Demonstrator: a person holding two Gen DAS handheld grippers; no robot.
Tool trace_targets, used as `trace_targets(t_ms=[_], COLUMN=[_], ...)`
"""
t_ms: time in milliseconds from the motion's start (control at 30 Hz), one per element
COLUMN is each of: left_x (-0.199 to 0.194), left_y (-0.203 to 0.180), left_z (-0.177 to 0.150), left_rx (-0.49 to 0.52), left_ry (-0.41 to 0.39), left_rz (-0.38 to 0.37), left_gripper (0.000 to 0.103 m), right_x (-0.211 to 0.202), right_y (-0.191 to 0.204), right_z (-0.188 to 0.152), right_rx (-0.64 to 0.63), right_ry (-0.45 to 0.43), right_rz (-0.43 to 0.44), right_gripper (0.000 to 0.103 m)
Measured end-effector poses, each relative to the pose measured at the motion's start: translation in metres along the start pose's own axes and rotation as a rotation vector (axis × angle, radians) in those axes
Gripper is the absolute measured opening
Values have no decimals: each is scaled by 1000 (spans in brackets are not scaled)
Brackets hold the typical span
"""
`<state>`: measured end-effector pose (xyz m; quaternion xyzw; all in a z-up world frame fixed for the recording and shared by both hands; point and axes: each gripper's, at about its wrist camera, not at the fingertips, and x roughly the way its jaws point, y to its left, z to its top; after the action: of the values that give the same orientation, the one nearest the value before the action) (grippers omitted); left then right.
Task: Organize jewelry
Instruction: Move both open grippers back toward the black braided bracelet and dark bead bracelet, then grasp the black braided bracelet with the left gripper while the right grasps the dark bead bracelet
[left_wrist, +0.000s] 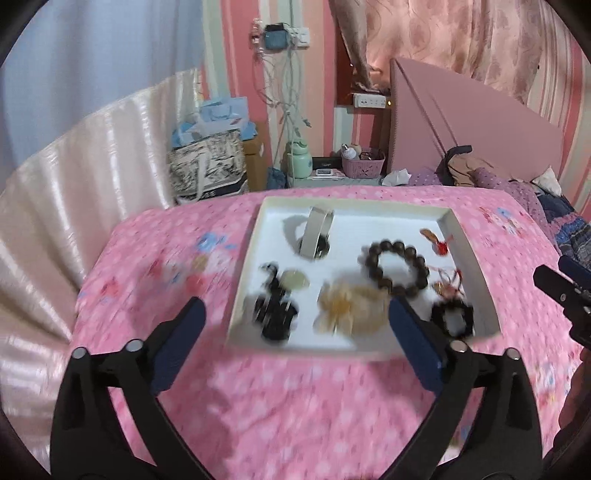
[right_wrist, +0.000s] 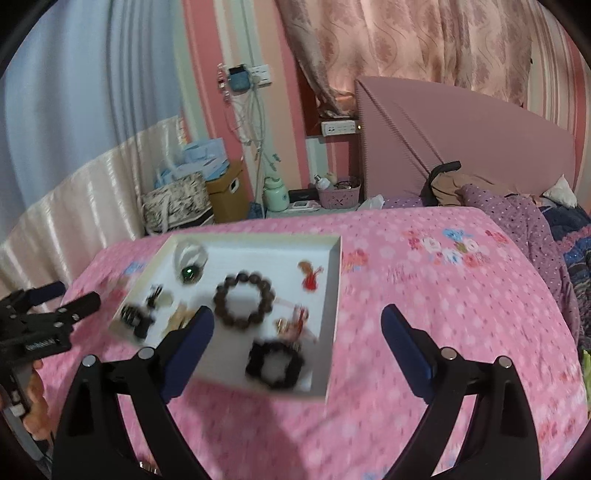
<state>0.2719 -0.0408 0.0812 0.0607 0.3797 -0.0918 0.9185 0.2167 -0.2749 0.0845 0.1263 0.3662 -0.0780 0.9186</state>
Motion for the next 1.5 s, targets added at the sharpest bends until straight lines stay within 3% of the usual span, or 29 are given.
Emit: trace_targets(t_ms=[133,333,700,1100,1500], left_x=[-28,-58,-45,-22,-10], left_y=[15,17,9,1,-12], left_z=[-31,-85,-164,-187,-182], left_rx=[-30,-14,-43,-13,31], left_ry=[14,-7,50,119,162], left_rz=[-11,42,-18,-51,-57], left_gripper=[100,100,100,100,99], right_x=[-33,-61,-73,-65,-61], right_y=[6,13,11,30,37], right_z=[-27,-64,-164,-195,-211], right_rx=[-14,-31,-4,-112,-182], right_ry=[1,-8,38,79,151], right_rz=[8,-13,-51,-52,-44], right_gripper=[92,92,92,92,90])
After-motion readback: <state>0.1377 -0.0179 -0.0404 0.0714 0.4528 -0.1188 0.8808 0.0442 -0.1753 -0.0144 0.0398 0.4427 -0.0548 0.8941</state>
